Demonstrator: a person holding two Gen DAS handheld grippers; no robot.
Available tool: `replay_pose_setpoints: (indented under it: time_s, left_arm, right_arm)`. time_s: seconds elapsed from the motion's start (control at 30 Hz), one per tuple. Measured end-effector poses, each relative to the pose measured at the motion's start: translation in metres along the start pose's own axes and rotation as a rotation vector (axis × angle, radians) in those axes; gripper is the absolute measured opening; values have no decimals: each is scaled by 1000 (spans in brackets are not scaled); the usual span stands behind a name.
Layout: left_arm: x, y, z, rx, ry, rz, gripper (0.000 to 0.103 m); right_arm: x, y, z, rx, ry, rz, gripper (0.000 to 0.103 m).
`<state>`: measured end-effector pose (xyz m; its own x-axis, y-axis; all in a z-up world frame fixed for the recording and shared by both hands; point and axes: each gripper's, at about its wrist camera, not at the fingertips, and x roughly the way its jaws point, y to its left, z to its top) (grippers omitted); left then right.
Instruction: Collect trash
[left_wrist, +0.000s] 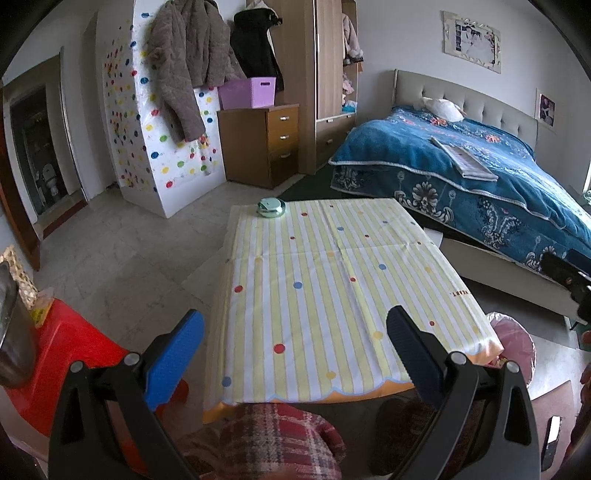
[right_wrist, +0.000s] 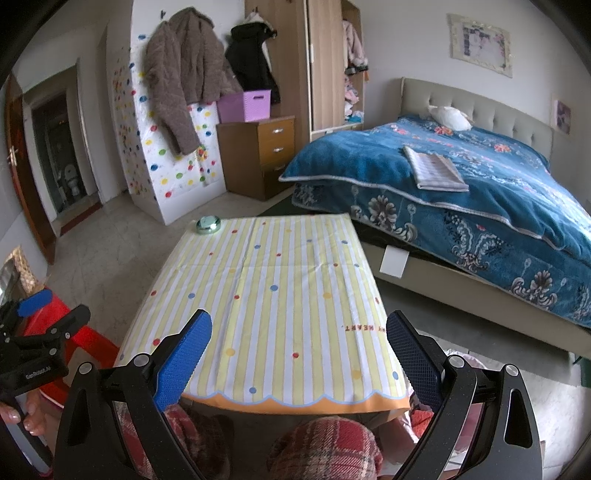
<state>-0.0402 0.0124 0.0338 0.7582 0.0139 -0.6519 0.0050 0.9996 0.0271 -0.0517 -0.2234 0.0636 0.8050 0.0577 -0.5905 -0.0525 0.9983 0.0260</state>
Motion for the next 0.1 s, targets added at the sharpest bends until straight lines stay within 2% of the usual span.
replay_pose_setpoints:
  time_s: [0.1]
  left_arm:
    - [6, -10, -3, 22, 10, -17, 96]
  right_arm:
    - [3, -32, -23, 20, 32, -54, 94]
